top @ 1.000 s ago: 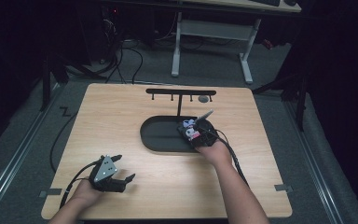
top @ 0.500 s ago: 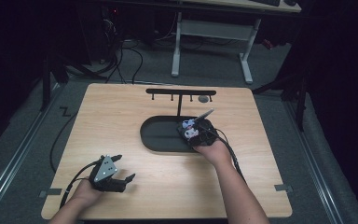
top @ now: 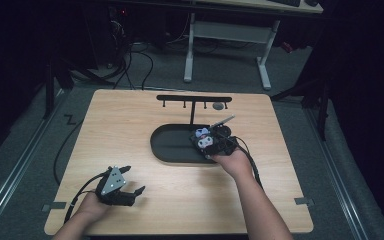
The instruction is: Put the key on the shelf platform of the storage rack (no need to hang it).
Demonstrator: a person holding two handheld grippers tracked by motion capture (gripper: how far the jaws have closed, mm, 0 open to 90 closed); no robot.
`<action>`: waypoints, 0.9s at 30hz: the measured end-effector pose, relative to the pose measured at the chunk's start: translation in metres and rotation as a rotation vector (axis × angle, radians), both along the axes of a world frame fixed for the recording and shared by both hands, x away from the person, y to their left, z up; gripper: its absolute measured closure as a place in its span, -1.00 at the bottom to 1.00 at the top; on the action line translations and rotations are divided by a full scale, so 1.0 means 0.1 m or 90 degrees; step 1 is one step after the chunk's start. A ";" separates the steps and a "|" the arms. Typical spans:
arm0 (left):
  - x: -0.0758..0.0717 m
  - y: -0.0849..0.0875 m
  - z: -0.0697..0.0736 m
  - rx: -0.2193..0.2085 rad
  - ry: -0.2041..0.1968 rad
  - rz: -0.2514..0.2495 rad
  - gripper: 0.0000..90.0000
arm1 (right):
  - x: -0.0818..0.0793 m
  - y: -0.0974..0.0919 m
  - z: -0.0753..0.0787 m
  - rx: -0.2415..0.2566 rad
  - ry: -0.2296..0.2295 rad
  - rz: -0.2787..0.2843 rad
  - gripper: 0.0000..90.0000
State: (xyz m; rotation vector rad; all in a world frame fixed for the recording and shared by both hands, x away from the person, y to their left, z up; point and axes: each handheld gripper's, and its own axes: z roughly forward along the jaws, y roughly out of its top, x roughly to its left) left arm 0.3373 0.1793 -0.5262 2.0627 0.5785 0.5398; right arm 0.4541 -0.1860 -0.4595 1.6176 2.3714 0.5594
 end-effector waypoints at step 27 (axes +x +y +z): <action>-0.02 0.00 0.00 0.006 -0.006 0.000 -0.66 | -0.53 -0.23 -0.12 0.012 -0.058 -0.003 -0.58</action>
